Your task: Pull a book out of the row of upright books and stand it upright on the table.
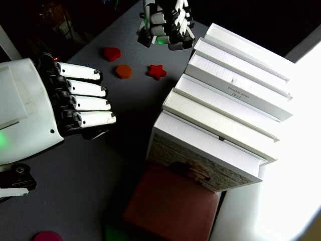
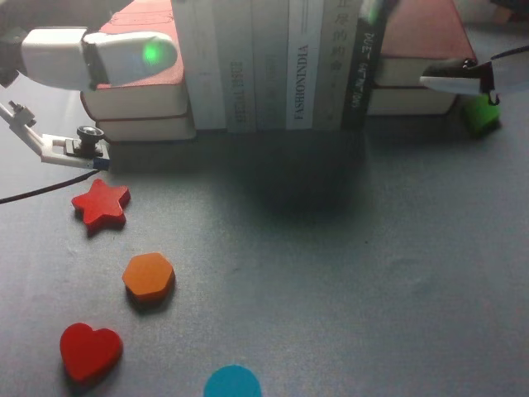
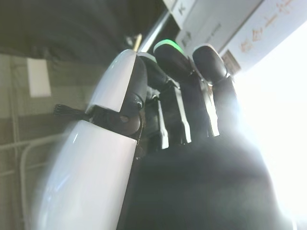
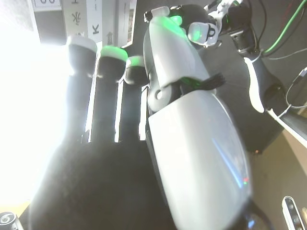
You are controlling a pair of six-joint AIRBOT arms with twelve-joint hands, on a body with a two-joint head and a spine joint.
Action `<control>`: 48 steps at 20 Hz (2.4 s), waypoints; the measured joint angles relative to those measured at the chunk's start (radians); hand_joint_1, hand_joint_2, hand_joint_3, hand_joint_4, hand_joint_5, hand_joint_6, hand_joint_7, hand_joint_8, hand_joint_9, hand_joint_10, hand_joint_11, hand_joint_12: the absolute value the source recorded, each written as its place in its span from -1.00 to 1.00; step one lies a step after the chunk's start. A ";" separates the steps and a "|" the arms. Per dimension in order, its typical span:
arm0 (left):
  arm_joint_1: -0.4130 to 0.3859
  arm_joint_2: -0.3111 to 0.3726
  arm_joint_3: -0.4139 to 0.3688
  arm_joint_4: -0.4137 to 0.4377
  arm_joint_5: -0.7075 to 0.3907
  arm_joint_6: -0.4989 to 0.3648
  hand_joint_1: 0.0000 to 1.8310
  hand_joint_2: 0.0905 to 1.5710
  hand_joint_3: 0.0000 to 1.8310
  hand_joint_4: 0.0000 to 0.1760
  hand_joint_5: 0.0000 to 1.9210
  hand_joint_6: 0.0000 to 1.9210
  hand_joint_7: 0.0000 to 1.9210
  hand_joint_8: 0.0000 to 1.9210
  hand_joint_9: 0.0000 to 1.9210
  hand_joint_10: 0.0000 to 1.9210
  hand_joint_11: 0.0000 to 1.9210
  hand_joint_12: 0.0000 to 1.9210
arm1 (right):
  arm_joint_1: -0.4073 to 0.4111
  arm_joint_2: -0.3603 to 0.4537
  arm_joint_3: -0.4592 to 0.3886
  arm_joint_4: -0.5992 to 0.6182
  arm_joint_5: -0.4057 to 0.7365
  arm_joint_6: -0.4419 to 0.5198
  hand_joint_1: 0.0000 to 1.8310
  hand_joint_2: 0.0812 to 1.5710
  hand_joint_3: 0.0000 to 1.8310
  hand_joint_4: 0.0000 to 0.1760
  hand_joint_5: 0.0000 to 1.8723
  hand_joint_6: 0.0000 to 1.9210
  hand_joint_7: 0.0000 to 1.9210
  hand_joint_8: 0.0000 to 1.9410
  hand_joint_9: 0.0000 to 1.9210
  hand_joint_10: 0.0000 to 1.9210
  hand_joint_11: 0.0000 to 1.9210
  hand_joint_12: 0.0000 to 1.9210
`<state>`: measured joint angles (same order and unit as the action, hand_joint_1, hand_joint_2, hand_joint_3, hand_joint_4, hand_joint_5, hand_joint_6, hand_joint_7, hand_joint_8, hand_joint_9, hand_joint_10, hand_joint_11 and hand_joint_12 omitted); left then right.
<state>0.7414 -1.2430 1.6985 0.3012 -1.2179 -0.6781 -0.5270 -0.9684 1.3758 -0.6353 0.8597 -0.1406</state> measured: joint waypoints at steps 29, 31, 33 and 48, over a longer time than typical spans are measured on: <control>0.011 0.006 -0.031 -0.006 -0.035 0.000 0.08 0.53 -0.86 -1.00 -0.30 0.57 -0.58 1.00 -0.48 1.00 -0.40 1.00 | 0.293 -0.071 0.156 -0.194 -0.315 0.014 -0.45 0.41 -1.00 1.00 -0.70 -1.00 -1.00 -1.00 -1.00 -1.00 -1.00 -0.90; 0.011 0.006 -0.031 -0.005 -0.035 0.000 0.05 0.57 -0.93 -1.00 -0.31 0.58 -0.61 1.00 -0.51 1.00 -0.43 1.00 | 0.318 -0.082 0.162 -0.229 -0.338 0.014 -0.38 0.50 -0.98 0.90 -0.73 -1.00 -1.00 -1.00 -1.00 -1.00 -1.00 -0.99; 0.008 0.006 -0.031 -0.005 -0.035 0.000 0.09 0.58 -0.93 -1.00 -0.32 0.60 -0.59 1.00 -0.53 1.00 -0.48 1.00 | 0.340 -0.100 0.169 -0.268 -0.354 0.014 -0.30 0.51 -0.98 0.66 -0.69 -0.98 -1.00 -1.00 -1.00 -1.00 -1.00 -1.00; -0.021 0.006 -0.037 0.008 -0.055 0.000 0.05 0.42 -0.69 -1.00 -0.29 0.60 -0.54 1.00 -0.51 1.00 -0.39 1.00 | 0.340 -0.201 0.236 -0.304 -0.389 0.014 -0.32 0.45 -1.00 0.71 -0.61 -0.98 -1.00 -1.00 -1.00 -1.00 -1.00 -1.00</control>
<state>0.7204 -1.2366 1.6615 0.3096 -1.2724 -0.6777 -0.1867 -1.1698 1.6115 -0.9398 0.4702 -0.1261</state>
